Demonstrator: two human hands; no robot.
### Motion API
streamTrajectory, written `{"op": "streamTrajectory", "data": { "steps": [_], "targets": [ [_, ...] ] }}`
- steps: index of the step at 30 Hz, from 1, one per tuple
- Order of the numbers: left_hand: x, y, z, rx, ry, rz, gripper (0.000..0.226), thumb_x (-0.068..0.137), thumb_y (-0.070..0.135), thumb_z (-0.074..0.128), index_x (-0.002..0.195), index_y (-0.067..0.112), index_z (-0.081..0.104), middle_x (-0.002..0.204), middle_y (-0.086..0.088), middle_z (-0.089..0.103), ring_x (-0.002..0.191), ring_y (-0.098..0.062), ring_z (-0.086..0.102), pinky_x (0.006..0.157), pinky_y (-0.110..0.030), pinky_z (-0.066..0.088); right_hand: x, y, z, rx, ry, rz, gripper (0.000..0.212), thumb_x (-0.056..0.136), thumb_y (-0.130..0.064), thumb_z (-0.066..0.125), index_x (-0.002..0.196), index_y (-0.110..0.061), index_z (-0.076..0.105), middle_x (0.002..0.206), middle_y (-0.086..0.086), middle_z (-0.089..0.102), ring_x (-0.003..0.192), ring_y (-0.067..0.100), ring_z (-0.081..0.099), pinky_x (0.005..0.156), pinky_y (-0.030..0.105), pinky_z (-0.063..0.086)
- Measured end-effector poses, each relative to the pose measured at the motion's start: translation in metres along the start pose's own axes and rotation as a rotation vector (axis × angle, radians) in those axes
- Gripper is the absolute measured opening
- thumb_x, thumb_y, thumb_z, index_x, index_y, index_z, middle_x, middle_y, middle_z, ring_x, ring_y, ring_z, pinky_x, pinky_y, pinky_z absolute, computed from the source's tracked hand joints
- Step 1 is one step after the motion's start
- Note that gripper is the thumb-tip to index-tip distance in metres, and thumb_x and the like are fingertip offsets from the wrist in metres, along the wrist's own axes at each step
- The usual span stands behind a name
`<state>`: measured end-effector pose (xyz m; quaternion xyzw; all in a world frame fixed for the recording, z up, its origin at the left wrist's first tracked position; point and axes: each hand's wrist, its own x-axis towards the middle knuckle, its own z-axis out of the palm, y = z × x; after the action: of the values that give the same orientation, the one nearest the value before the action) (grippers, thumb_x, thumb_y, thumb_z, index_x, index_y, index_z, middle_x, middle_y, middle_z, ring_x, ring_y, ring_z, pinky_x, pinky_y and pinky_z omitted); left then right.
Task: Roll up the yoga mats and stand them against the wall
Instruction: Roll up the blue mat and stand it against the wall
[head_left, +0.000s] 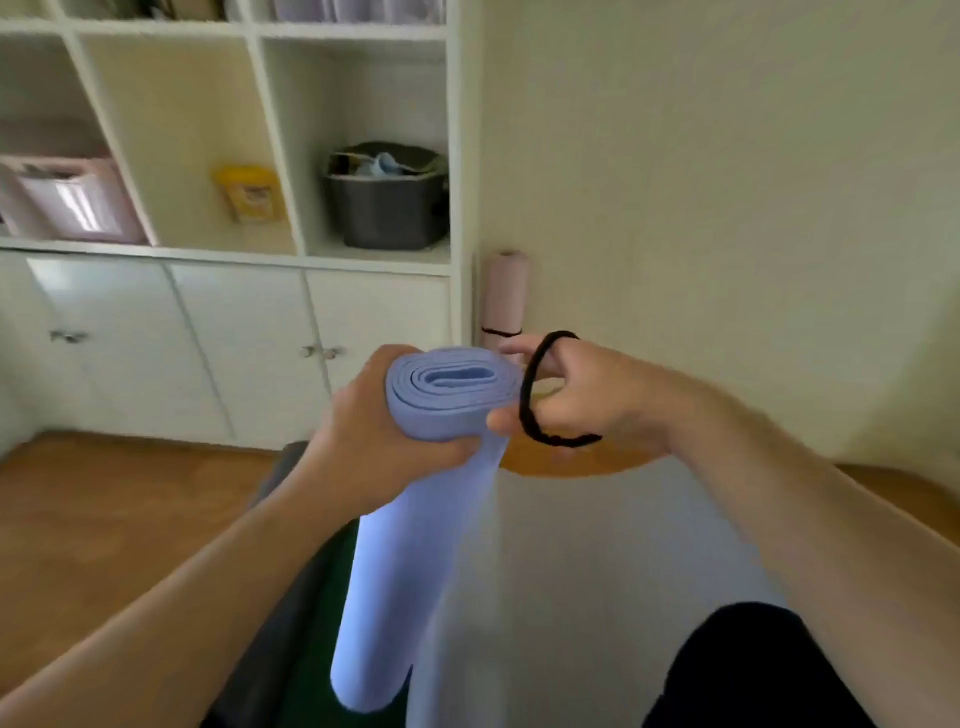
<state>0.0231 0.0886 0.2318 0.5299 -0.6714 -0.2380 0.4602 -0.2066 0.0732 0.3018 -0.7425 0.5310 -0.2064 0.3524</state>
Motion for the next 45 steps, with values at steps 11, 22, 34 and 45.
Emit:
{"op": "streamTrajectory", "data": {
  "steps": [11, 22, 34, 45],
  "targets": [
    [-0.095, -0.107, -0.043, -0.084, -0.059, -0.238, 0.105, 0.053, 0.027, 0.099, 0.137, 0.045, 0.038, 0.125, 0.01, 0.064, 0.111, -0.008, 0.068, 0.083, -0.032, 0.06, 0.05, -0.073, 0.159, -0.489, -0.334, -0.013, 0.093, 0.078, -0.04, 0.084, 0.157, -0.048, 0.034, 0.123, -0.011, 0.053, 0.112, 0.014, 0.059, 0.09, 0.025, 0.051],
    [-0.072, -0.055, -0.086, 0.349, -0.086, -0.5, 0.03, 0.1, 0.047, 0.055, 0.096, 0.018, 0.056, 0.097, -0.002, 0.058, 0.079, -0.013, 0.057, 0.061, -0.025, 0.042, 0.056, -0.09, 0.194, -0.506, -0.345, -0.051, 0.047, 0.087, -0.039, 0.071, 0.129, -0.039, 0.051, 0.099, -0.012, 0.045, 0.106, 0.02, 0.051, 0.081, 0.029, 0.053],
    [-0.091, -0.11, -0.088, -0.435, 0.386, -0.616, 0.017, 0.099, 0.002, 0.067, 0.11, 0.011, 0.076, 0.095, -0.012, 0.078, 0.088, -0.028, 0.076, 0.065, -0.035, 0.065, 0.037, -0.05, 0.199, -0.229, -0.083, -0.12, 0.093, 0.053, -0.07, 0.091, 0.129, -0.036, 0.05, 0.127, -0.016, 0.046, 0.111, 0.004, 0.058, 0.094, 0.032, 0.058],
    [-0.069, -0.115, -0.063, -0.341, 0.406, -0.627, 0.008, 0.098, 0.018, 0.072, 0.092, 0.017, 0.077, 0.078, -0.001, 0.078, 0.078, -0.022, 0.076, 0.071, -0.038, 0.062, 0.048, -0.04, 0.177, -0.011, -0.352, -0.022, 0.093, 0.064, -0.048, 0.099, 0.146, -0.036, 0.056, 0.156, -0.016, 0.048, 0.136, -0.003, 0.047, 0.116, 0.032, 0.042]
  ]
}}
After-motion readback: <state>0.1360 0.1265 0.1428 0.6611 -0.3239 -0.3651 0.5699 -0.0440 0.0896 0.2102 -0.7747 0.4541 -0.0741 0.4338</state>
